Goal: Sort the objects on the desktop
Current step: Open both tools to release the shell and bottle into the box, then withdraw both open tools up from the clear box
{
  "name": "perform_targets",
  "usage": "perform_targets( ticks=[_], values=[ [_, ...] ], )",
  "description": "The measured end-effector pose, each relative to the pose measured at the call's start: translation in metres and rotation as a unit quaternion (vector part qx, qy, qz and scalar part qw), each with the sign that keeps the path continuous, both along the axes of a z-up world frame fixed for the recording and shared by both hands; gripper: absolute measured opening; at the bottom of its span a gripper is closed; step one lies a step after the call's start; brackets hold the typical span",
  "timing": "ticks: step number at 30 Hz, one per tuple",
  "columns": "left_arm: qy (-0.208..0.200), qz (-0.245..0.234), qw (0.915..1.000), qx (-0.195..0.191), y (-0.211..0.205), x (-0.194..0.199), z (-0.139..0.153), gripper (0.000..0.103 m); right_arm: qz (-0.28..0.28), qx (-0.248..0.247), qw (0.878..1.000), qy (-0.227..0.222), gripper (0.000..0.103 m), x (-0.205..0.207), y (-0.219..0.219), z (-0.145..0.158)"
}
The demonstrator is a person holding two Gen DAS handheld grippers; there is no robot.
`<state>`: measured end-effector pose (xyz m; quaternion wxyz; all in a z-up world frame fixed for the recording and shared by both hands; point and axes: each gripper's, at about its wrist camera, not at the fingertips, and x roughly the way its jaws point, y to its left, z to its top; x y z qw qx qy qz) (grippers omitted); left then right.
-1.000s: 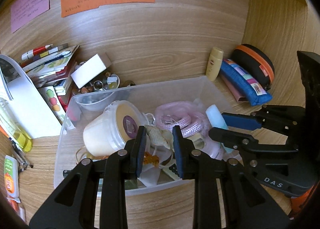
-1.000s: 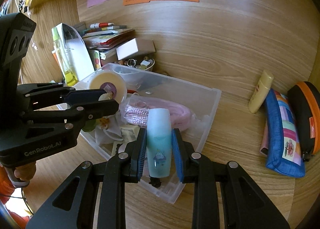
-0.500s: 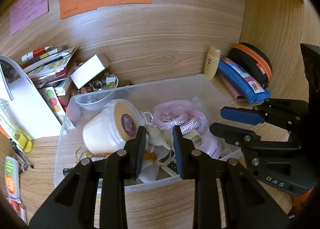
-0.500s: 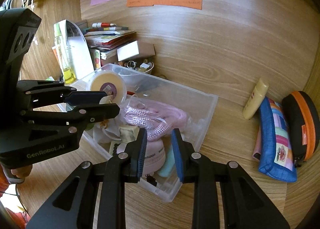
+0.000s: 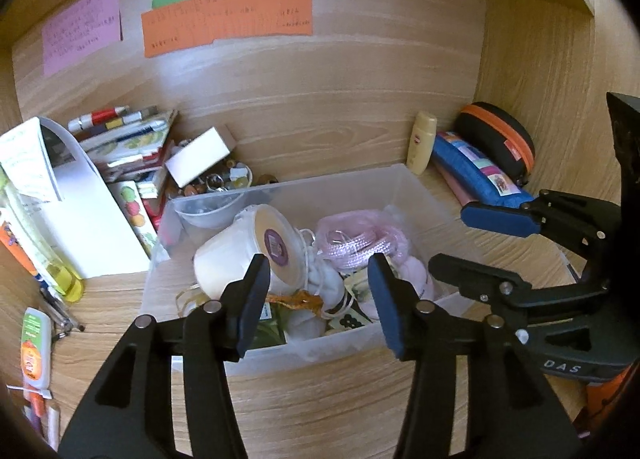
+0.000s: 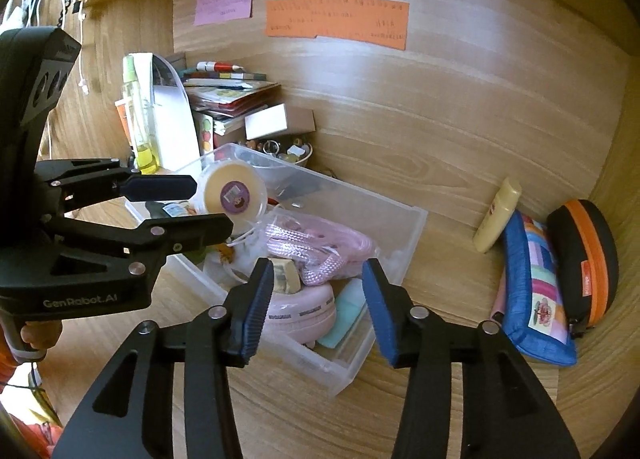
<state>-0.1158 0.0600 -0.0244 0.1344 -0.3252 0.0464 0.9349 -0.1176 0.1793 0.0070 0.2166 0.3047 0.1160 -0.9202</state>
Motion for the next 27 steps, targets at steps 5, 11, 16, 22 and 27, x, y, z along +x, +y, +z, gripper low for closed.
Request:
perform_targets(
  ticks=[5, 11, 16, 22, 27],
  values=[
    [0.020, 0.010, 0.9998, -0.003, -0.002, 0.013, 0.007, 0.063, -0.003, -0.004, 1.000, 0.013, 0.050, 0.015, 0.000, 0.006],
    [0.040, 0.031, 0.9987, -0.004, -0.009, 0.030, 0.014, 0.083, -0.008, -0.009, 1.000, 0.017, 0.054, 0.028, 0.003, 0.009],
    [0.053, 0.054, 0.9971, -0.001, -0.017, 0.043, 0.018, 0.095, -0.015, -0.016, 1.000, 0.016, 0.060, 0.039, 0.005, 0.010],
    [0.068, 0.080, 0.9944, -0.014, -0.025, 0.059, 0.020, 0.099, -0.025, -0.029, 0.999, 0.029, 0.071, 0.059, 0.007, 0.014],
    [0.080, 0.094, 0.9921, -0.023, -0.028, 0.073, 0.021, 0.101, -0.027, -0.042, 0.998, 0.033, 0.073, 0.073, 0.006, 0.017]
  ],
)
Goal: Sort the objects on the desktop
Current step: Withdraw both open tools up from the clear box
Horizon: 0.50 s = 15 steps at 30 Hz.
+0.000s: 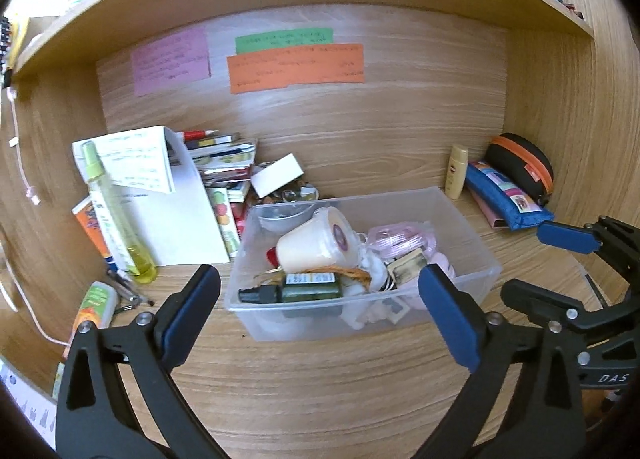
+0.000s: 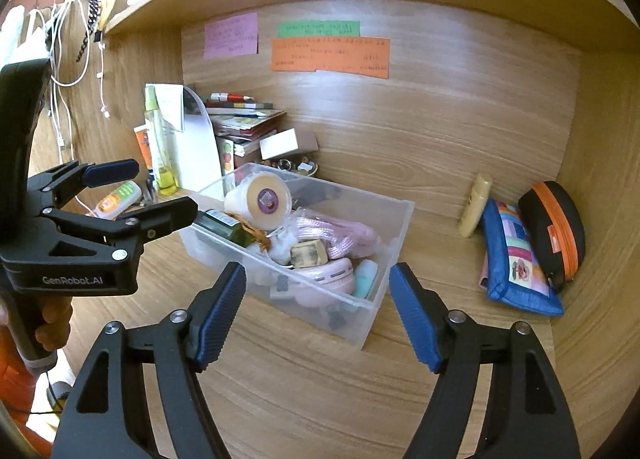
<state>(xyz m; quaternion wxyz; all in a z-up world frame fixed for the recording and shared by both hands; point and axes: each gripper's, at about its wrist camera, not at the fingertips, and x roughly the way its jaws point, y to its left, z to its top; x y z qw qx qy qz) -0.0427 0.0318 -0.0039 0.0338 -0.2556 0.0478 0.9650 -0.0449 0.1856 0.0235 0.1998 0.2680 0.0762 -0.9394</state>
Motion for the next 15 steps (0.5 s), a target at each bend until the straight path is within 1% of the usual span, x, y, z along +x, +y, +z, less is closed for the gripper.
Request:
perform_targets(
  ticks=[3, 6, 15],
  values=[
    [0.004, 0.000, 1.0000, -0.004, 0.000, 0.008, 0.000, 0.101, -0.003, -0.005, 1.000, 0.002, 0.076, 0.007, -0.001, 0.001],
    [0.004, 0.000, 1.0000, -0.004, 0.000, 0.013, 0.000, 0.101, -0.006, -0.010, 1.000, 0.002, 0.076, 0.011, -0.001, 0.001],
    [0.007, -0.006, 0.9999, 0.010, 0.002, 0.027, 0.000, 0.101, -0.016, -0.024, 1.000, -0.005, 0.079, 0.021, 0.005, -0.001]
  ],
)
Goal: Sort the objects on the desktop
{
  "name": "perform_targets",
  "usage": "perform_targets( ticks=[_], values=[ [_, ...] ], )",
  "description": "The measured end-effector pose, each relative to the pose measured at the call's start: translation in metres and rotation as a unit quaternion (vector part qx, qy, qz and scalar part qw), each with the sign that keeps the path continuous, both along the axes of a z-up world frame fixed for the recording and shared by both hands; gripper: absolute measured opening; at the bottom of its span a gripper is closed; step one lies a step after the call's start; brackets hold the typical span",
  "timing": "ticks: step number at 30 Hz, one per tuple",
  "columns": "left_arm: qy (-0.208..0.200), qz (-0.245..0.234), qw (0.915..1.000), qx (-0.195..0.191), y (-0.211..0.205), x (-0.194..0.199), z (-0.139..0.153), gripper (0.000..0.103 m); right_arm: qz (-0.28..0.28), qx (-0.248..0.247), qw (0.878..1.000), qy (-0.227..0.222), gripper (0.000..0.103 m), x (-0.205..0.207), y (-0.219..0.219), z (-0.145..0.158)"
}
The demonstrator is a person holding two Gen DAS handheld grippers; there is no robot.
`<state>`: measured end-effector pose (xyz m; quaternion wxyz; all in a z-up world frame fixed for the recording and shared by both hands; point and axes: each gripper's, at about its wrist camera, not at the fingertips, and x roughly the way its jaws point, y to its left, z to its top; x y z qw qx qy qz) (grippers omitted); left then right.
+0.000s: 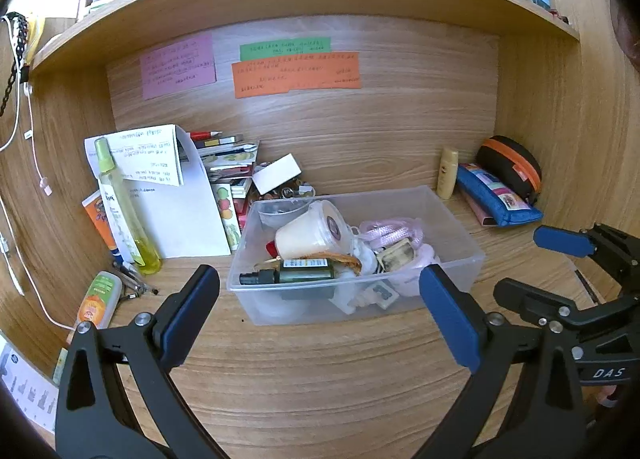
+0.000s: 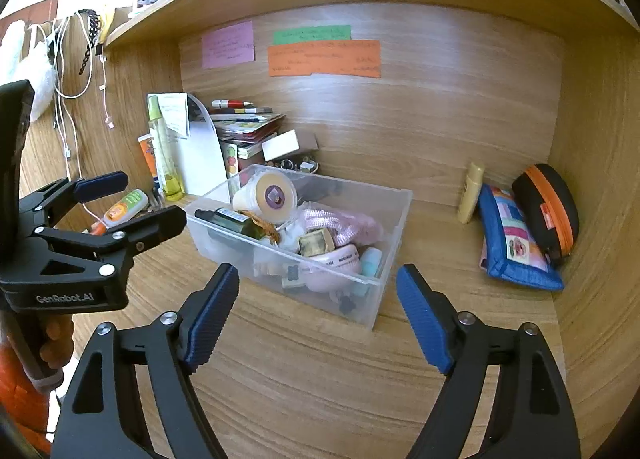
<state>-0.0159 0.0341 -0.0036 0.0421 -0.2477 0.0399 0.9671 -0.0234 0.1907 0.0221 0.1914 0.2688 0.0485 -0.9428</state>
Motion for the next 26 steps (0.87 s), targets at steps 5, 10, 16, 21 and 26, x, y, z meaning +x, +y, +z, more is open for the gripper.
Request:
perform_targets(
  ticks=[5, 10, 16, 21, 26],
  values=[
    [-0.006, 0.000, 1.0000, 0.002, 0.002, 0.001, -0.002, 0.102, -0.005, 0.002, 1.000, -0.011, 0.079, 0.001, 0.003, -0.007],
    [-0.009, 0.000, 1.0000, 0.001, 0.003, 0.001, -0.004, 0.102, -0.006, 0.002, 1.000, -0.019, 0.079, 0.001, 0.003, -0.011],
    [-0.010, -0.005, 0.9999, 0.006, 0.002, 0.000, -0.005, 0.102, -0.007, 0.001, 1.000, -0.022, 0.079, 0.000, 0.003, -0.012],
    [-0.008, -0.012, 0.9998, 0.012, 0.002, 0.000, -0.007, 0.102, -0.007, -0.001, 1.000, -0.029, 0.079, -0.003, 0.004, -0.016],
    [-0.014, -0.007, 0.9996, 0.022, -0.001, -0.004, -0.008, 0.102, -0.007, -0.002, 0.999, -0.034, 0.079, -0.005, 0.004, -0.018]
  ],
)
